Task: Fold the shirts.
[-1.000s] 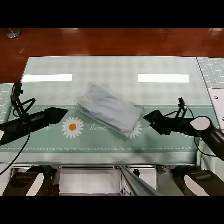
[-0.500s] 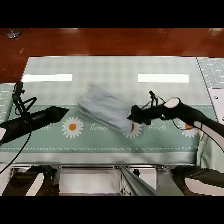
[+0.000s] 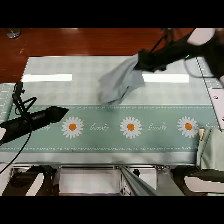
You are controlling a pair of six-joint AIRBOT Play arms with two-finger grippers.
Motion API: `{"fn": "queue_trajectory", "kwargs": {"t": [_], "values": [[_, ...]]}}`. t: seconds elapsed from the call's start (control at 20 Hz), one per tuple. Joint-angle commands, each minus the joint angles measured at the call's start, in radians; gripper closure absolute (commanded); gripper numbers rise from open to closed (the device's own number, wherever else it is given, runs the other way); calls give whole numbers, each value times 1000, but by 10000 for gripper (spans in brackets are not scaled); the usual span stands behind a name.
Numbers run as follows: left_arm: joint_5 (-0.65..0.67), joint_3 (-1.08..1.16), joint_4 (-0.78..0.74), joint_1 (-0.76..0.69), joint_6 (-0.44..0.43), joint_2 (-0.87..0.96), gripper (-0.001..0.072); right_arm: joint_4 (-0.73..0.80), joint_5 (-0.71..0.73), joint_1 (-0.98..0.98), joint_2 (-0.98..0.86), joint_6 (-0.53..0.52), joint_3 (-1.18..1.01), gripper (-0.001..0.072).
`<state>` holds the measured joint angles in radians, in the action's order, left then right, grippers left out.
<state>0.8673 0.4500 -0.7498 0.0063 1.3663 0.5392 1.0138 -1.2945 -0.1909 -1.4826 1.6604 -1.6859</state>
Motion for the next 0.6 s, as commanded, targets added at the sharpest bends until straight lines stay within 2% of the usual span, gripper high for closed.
{"fn": "queue_trajectory", "kwargs": {"t": [0.0,0.3,0.45,0.55], "values": [[2,0,3,-1,0,0,686,139,-265,121,3,110,-272,683],[15,0,18,-1,0,0,686,361,-563,410,136,165,-303,683],[12,0,18,-1,-1,0,686,387,-562,555,255,175,-245,683],[11,0,18,-1,-1,0,686,428,-562,652,360,171,-124,683]]}}
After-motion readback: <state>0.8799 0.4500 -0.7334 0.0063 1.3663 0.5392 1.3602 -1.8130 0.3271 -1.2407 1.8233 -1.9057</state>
